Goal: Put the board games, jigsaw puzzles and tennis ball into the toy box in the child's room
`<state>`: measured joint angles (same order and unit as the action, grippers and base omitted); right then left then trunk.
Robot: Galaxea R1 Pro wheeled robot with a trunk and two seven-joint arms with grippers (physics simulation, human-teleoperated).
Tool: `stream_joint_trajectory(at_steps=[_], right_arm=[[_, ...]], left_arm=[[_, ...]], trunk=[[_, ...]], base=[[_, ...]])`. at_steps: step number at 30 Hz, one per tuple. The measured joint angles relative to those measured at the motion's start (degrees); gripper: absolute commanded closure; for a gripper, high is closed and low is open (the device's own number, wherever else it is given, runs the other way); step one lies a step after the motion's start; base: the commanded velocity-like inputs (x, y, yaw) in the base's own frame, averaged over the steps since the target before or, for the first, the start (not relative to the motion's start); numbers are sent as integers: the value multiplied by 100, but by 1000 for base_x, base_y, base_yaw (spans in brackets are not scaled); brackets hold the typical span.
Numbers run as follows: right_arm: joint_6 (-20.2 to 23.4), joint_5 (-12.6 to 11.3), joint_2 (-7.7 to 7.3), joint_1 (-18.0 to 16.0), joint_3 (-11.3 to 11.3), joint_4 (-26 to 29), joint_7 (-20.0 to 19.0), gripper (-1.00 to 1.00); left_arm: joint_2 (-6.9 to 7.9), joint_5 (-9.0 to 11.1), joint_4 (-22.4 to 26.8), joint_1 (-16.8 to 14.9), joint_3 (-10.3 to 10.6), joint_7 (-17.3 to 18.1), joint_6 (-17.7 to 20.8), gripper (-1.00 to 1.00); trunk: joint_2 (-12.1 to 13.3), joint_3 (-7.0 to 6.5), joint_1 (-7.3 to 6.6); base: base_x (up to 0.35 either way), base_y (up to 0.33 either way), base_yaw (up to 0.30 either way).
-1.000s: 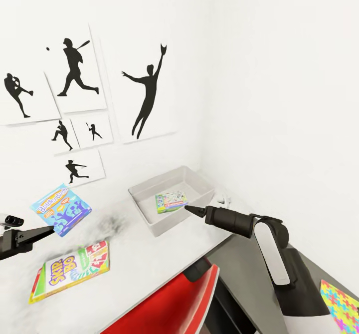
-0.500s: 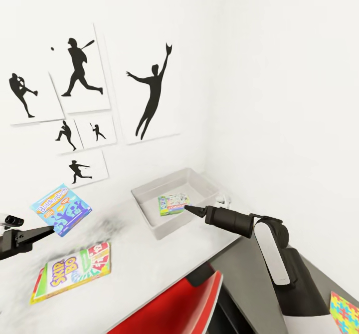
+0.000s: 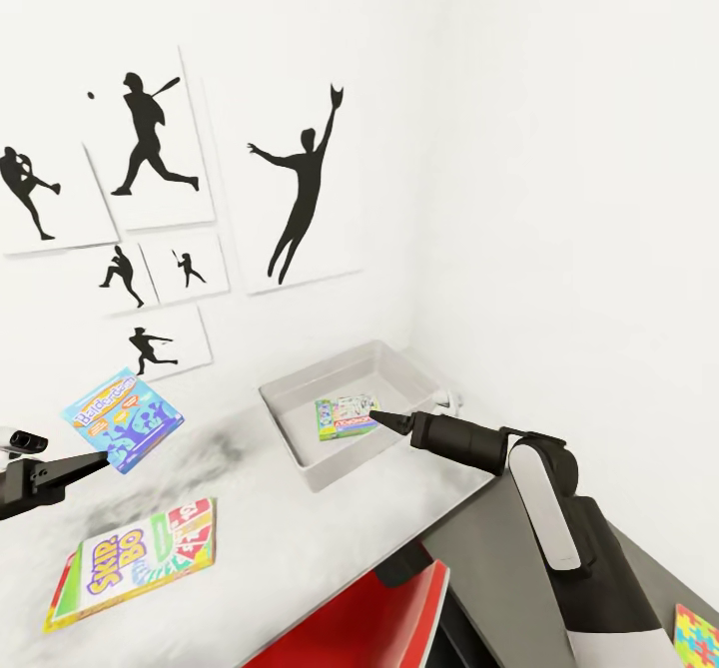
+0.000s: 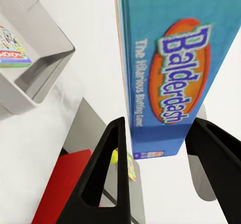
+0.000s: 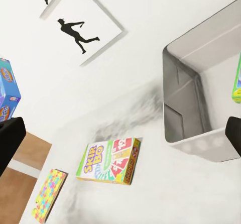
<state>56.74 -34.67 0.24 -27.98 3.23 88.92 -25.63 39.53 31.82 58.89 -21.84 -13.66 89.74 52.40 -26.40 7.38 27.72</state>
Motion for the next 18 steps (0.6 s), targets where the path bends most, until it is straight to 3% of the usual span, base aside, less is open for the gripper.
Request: stream_joint_trajectory(at_steps=[12, 18], right_arm=[[0, -1, -2, 0, 0, -1, -4, -100], [1, -6, -5, 0, -1, 0, -5, -100]], left_arm=[[0, 1, 0, 1, 0, 0, 0, 100], [0, 1, 0, 0, 1, 0, 0, 100]], trunk=[[0, 0, 0], [0, 0, 0]], base=[[1, 0, 171], [0, 0, 54]])
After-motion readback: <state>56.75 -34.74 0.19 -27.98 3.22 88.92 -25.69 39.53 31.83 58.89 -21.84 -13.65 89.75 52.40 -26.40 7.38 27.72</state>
